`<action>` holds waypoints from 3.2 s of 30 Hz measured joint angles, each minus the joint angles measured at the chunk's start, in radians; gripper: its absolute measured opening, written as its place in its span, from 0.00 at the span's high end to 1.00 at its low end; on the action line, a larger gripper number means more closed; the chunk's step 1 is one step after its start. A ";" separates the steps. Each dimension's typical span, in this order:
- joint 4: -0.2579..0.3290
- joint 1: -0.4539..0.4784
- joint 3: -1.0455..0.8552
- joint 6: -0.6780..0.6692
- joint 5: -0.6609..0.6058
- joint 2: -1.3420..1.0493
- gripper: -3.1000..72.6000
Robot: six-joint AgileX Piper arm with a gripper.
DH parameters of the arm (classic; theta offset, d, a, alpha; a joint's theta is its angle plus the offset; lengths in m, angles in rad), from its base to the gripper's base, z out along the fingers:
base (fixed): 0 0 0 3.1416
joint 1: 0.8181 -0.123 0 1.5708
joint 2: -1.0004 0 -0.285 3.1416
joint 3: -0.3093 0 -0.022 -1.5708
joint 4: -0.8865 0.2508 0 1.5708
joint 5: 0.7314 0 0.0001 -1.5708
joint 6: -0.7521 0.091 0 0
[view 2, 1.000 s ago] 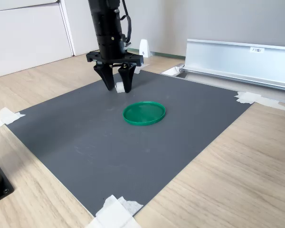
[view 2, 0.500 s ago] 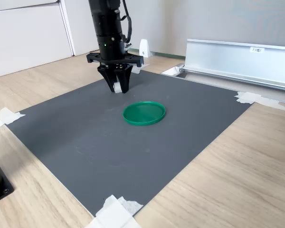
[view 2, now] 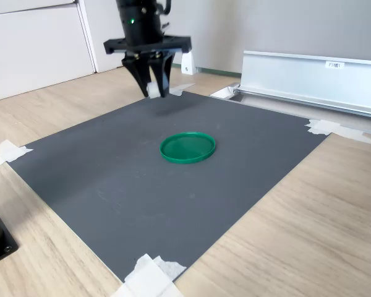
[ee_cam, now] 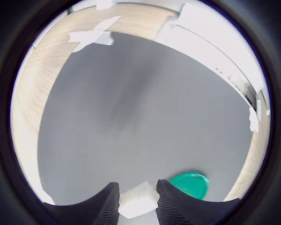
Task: Grasp a white terminal and put it on the green lid.
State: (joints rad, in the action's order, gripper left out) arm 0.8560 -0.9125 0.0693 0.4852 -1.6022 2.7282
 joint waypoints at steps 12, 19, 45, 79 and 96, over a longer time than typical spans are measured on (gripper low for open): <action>-0.009 0.232 -0.150 -0.204 0.072 -0.025 0.57; -0.007 0.237 -0.160 -0.212 0.136 0.037 0.57; -0.006 0.237 -0.160 -0.222 0.174 0.061 0.26; 0.063 0.020 -0.509 0.136 0.439 -0.933 0.96; -0.233 0.016 -0.923 0.531 0.557 -1.398 0.96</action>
State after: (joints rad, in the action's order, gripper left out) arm 0.6232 -0.8963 -0.8541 1.0160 -1.0449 1.3303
